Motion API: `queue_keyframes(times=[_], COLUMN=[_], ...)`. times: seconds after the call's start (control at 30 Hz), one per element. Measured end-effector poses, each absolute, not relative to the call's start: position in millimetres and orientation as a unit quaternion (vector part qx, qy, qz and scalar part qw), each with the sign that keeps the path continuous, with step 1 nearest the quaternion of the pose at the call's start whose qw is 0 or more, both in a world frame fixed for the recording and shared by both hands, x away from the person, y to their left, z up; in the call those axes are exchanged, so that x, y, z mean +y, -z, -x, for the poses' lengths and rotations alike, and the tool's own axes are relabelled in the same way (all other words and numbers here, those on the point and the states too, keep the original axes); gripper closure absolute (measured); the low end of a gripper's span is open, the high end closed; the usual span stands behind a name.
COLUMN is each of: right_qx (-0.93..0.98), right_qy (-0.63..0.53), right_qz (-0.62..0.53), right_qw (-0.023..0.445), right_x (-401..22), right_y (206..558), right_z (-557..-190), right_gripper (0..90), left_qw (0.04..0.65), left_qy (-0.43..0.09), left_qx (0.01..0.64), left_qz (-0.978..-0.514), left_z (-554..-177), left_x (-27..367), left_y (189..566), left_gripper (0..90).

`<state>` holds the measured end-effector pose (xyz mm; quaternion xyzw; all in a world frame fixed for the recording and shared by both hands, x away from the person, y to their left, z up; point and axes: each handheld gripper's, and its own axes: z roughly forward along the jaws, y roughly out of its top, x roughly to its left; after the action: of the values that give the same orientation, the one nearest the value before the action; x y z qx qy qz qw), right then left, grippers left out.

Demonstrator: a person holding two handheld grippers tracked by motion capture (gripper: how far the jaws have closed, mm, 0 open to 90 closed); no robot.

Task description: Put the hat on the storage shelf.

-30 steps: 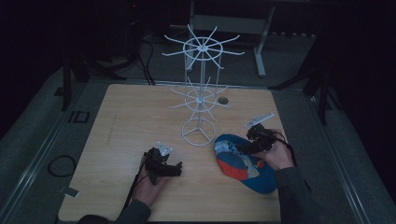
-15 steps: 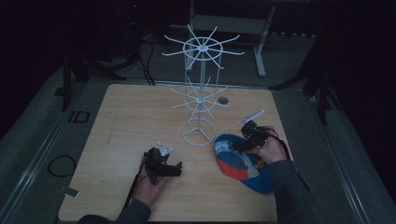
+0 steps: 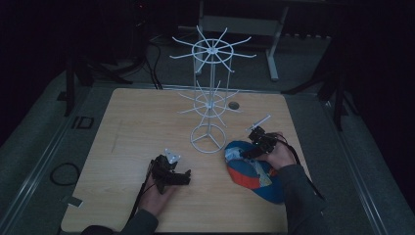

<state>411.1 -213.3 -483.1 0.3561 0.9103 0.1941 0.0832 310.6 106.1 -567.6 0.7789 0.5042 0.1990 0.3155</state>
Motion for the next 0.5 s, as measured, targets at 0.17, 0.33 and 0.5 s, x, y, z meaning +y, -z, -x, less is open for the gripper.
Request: queue_keyframes(times=[0.17, 0.33, 0.5], right_qx=[0.913, 0.918, 0.925], right_qy=[-0.184, -0.165, -0.169], right_qz=[-0.355, -0.35, -0.333], right_qw=[0.081, 0.083, 0.077], right_x=[-210.5, -209.3, -207.7], right_y=[488.7, 493.4, 492.8], right_z=[-415.3, -417.2, -412.7], right_gripper=[36.4, 55.3, 82.6], left_qw=[0.316, 0.315, 0.315], left_qy=[-0.199, -0.199, -0.199], left_qx=[0.504, 0.504, 0.504], left_qz=[-0.779, -0.779, -0.779], left_z=[-310.6, -310.6, -310.6], left_x=[106.1, 106.1, 106.2], left_y=[567.6, 567.6, 567.6], left_gripper=[2.6, 2.6, 2.6])
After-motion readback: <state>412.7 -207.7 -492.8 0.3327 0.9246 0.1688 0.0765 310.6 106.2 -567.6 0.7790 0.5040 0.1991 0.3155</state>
